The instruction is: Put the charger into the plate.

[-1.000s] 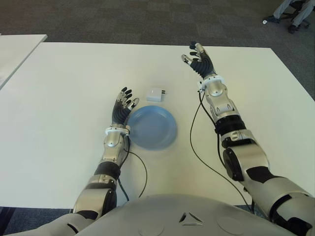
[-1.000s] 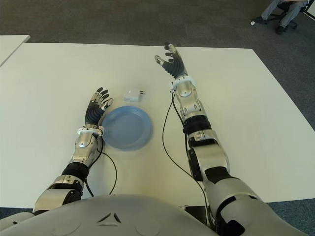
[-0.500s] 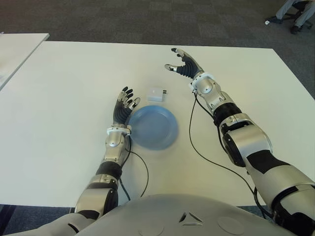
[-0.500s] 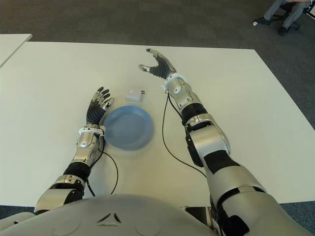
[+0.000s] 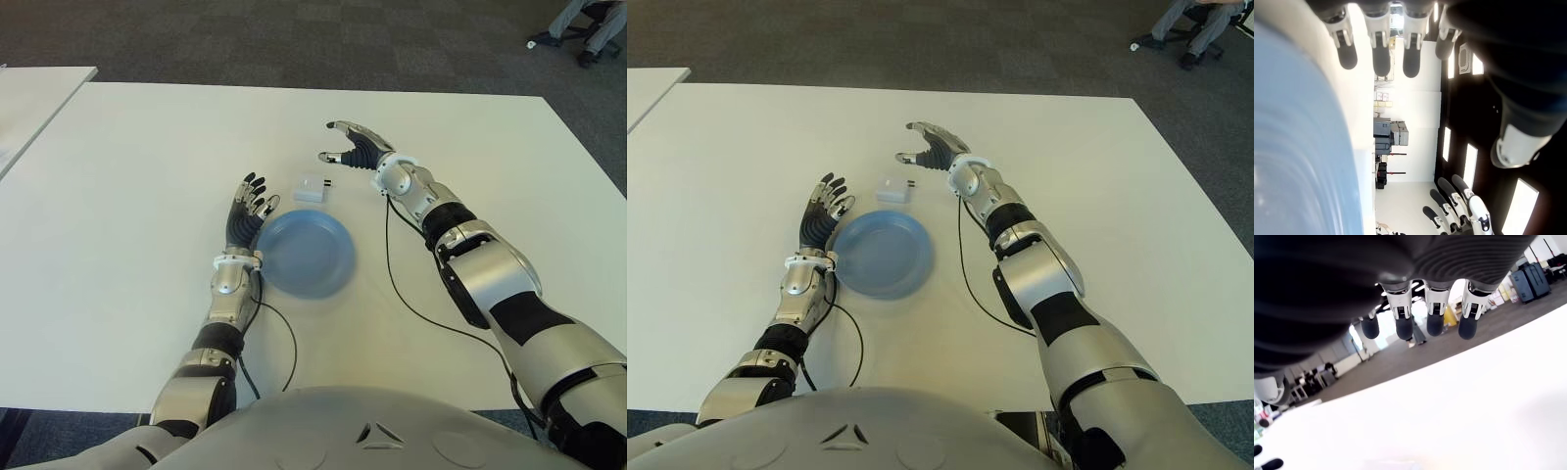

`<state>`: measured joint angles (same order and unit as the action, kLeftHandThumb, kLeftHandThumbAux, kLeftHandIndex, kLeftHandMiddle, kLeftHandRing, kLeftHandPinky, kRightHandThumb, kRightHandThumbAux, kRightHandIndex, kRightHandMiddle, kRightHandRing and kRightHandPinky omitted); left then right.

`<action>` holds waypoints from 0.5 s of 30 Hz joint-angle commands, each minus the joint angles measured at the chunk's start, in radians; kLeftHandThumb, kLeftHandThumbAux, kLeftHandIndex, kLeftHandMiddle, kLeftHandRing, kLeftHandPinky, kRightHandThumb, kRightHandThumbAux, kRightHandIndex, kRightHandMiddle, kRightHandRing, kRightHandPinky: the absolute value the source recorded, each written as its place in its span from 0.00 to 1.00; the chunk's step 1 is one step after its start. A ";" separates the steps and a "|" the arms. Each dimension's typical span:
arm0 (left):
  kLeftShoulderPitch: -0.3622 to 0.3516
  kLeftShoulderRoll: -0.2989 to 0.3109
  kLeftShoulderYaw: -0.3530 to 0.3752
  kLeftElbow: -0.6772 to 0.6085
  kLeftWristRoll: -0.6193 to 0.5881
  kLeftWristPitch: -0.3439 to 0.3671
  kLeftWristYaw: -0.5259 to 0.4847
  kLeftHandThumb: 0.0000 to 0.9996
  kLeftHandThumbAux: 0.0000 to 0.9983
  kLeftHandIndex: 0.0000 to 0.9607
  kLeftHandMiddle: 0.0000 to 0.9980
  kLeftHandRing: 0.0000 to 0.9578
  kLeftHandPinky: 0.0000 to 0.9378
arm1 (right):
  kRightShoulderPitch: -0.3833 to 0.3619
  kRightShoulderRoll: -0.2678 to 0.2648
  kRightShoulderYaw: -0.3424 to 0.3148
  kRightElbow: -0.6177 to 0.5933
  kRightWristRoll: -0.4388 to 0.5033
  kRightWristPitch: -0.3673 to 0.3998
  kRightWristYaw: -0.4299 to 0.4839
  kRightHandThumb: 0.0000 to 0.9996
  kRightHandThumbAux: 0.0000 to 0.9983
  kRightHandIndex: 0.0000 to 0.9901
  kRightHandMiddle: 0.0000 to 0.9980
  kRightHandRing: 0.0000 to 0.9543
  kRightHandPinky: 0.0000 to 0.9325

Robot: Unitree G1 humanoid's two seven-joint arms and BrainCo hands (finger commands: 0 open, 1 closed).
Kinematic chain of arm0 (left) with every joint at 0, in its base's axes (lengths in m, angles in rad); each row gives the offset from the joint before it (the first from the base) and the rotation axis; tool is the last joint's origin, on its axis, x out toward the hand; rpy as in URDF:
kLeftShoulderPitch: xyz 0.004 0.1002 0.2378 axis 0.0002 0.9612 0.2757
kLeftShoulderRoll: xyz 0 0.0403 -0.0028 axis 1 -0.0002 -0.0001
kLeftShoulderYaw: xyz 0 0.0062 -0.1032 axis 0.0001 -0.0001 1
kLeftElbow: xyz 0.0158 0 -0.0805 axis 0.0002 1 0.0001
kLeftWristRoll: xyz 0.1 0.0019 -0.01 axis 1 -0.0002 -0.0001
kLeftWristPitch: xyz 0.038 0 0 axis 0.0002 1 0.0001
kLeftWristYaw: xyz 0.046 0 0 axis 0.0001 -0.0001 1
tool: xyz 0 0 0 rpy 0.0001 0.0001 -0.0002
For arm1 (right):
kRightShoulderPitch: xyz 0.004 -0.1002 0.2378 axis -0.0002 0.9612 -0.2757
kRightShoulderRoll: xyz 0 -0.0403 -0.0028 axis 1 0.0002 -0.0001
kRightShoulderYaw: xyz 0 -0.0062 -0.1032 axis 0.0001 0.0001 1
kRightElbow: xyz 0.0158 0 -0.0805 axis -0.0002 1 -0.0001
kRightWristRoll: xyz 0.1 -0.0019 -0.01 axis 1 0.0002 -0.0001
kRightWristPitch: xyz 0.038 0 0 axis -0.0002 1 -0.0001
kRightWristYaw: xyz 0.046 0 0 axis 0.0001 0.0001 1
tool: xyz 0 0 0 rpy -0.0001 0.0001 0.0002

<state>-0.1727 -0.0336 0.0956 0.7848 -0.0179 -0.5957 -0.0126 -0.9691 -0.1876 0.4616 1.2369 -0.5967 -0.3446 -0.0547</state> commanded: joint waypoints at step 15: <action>0.091 -0.018 -0.019 -0.039 0.002 0.068 -0.002 0.00 0.59 0.09 0.16 0.15 0.14 | -0.007 0.025 0.090 0.043 -0.068 -0.002 0.039 0.41 0.34 0.00 0.00 0.03 0.06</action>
<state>-0.1369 -0.0404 0.0894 0.7265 -0.0185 -0.5756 -0.0130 -0.9729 -0.1705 0.5373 1.2670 -0.6470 -0.3447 -0.0306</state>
